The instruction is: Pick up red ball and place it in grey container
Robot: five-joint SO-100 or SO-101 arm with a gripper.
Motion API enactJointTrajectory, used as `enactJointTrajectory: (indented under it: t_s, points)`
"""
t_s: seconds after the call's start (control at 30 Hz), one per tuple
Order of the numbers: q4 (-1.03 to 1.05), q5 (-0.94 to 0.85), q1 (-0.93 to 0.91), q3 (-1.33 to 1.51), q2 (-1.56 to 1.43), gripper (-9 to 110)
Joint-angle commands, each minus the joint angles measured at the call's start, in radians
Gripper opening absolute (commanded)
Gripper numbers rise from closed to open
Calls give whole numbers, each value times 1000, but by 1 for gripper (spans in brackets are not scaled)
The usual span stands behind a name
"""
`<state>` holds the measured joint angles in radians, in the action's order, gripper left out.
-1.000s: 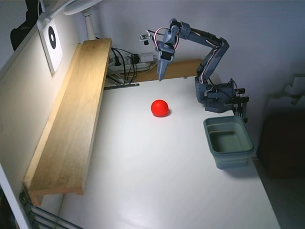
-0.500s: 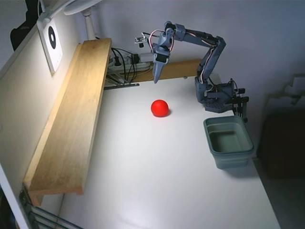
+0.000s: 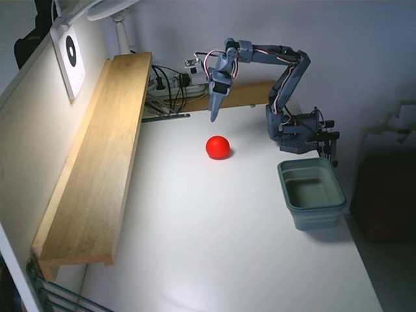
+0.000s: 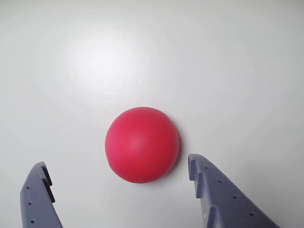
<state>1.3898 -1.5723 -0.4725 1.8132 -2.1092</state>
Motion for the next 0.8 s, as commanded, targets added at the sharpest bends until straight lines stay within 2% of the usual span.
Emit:
enactJointTrajectory:
  t_s: [0.0,0.77]
  points:
    - [-57,2,-1,64,-54,38]
    - [-514,2,-1,552,-85,38]
